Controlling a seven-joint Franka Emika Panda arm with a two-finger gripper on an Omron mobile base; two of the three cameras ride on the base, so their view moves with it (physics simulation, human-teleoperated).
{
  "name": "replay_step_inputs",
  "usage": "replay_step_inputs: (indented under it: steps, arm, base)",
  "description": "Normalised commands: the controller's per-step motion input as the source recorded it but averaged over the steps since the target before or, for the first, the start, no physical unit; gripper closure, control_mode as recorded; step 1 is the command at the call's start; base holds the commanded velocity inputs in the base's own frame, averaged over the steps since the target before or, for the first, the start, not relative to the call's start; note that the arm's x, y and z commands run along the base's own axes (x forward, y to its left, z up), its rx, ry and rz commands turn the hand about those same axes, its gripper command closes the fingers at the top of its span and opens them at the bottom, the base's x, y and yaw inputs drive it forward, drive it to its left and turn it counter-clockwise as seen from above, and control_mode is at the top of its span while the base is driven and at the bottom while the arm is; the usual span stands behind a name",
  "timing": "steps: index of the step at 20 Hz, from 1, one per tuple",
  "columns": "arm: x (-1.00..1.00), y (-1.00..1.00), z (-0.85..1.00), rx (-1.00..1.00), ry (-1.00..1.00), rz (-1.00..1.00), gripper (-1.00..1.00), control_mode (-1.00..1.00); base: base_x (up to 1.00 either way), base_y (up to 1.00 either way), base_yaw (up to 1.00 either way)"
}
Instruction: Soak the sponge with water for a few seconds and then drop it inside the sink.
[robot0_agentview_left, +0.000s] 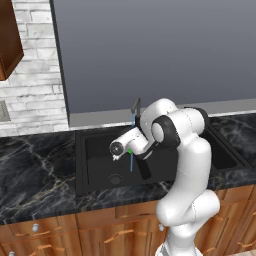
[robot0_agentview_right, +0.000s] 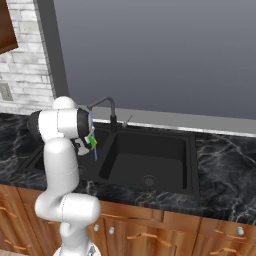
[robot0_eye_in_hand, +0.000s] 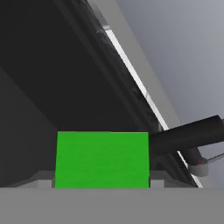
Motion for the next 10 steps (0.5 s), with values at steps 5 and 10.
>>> replay_step_inputs:
  steps: [5, 10]
  arm:
    - [0.18, 0.0, 0.0, 0.0, 0.0, 0.0, 1.0, -1.0]
    - [0.02, 0.0, 0.0, 0.0, 0.03, 0.0, 1.0, -1.0]
  base:
    - [0.0, 0.0, 0.0]
    - [0.0, 0.0, 0.0]
